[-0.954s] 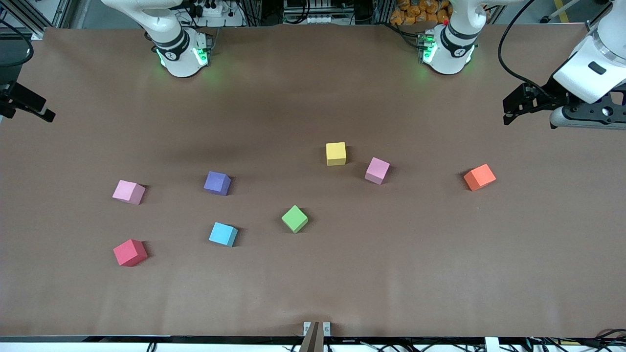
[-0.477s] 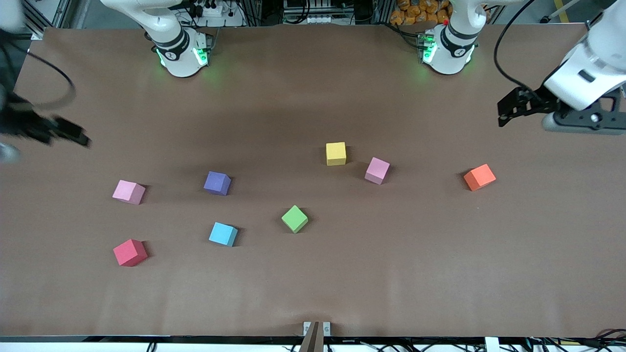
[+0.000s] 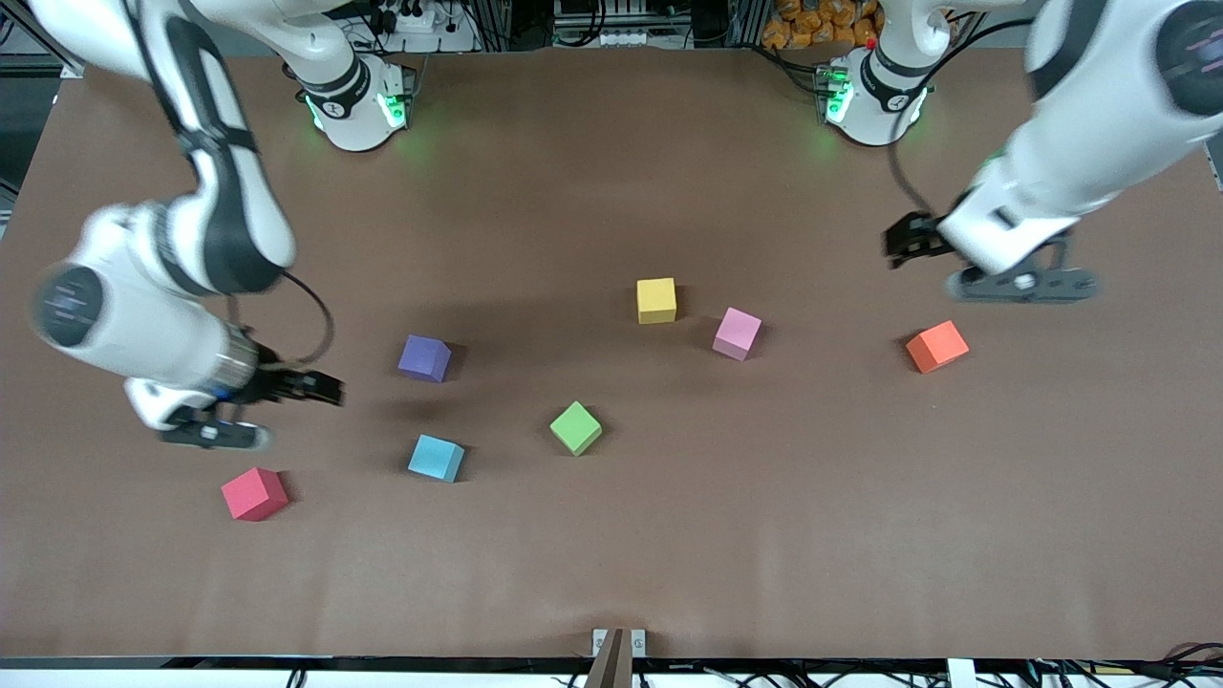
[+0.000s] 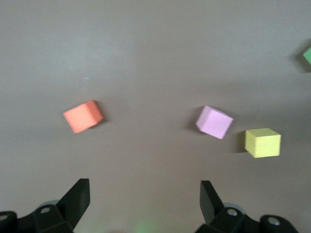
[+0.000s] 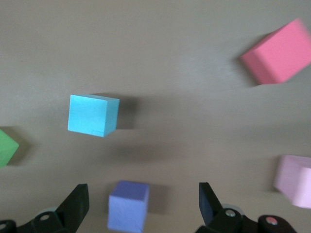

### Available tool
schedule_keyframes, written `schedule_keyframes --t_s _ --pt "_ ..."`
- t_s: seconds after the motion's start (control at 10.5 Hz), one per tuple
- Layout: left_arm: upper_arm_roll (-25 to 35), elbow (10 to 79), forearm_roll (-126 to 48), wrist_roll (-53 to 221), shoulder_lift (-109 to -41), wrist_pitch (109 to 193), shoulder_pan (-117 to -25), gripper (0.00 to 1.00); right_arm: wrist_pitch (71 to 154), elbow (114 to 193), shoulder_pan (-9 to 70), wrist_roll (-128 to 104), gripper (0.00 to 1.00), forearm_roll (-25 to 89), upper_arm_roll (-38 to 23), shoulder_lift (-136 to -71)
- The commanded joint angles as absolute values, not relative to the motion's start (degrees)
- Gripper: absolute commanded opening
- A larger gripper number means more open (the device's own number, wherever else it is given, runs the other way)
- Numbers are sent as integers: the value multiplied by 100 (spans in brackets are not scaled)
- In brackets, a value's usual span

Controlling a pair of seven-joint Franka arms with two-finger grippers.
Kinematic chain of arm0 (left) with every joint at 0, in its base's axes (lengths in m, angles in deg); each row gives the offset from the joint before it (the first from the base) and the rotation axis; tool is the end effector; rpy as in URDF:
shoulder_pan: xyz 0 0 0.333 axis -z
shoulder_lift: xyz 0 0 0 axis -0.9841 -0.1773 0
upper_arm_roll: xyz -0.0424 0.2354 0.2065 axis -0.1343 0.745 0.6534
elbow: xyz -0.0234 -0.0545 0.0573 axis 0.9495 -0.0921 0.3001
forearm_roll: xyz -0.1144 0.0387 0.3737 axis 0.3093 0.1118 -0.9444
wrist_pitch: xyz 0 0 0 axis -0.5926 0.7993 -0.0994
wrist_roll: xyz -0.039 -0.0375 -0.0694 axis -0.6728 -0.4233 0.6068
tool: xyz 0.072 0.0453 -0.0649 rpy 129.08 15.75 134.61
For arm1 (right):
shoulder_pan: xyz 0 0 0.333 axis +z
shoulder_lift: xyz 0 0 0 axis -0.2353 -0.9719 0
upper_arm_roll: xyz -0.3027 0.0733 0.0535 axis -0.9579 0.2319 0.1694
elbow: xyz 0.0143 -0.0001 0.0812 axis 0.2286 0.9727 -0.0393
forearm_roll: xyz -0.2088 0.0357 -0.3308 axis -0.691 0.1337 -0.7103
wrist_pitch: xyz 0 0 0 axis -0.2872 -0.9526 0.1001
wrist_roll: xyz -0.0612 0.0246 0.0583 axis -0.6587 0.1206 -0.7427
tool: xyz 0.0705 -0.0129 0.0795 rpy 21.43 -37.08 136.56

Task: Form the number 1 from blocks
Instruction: 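Reach the right gripper to the purple block while the left reaches yellow, then grasp the purple block with the right gripper while the left grasps yellow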

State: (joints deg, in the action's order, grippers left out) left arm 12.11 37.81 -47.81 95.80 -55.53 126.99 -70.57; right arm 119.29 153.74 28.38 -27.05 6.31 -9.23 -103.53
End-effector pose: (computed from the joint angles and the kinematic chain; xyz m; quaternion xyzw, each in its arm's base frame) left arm 0.5493 -0.2003 0.5447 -0.9984 0.0159 0.0539 0.0038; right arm 0.6503 0.1055 0.3526 -0.9961 0.0646 0.0064 0.0594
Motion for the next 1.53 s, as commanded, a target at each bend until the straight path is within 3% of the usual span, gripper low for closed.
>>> schedule_keyframes --t_s 0.0,0.19,0.67,1.05,1.14,1.43 --pt "1035 3767 -4674 10400 -6087 13064 -6575 100 12513 15902 3170 -3379 100 812 -958 -10318" --pt "1035 3775 -4683 11120 -6587 13449 -5978 100 12787 16438 3286 -3479 100 812 -958 -10319" --pt "1052 3801 -4805 12614 -7792 14583 -4966 100 12849 16721 3576 -3487 100 812 -958 -10529" --pt "1043 4451 -5034 13232 -7978 15683 -4508 100 13333 17152 3620 -3426 98 812 -949 -10591" --pt "1043 4643 -5043 13233 -7979 15719 -4498 100 13350 17152 3637 -3426 93 812 -940 -10617" --pt "1043 4935 -5096 13233 -7996 15982 -4516 100 13368 17152 3664 -3443 61 812 -897 -10661"
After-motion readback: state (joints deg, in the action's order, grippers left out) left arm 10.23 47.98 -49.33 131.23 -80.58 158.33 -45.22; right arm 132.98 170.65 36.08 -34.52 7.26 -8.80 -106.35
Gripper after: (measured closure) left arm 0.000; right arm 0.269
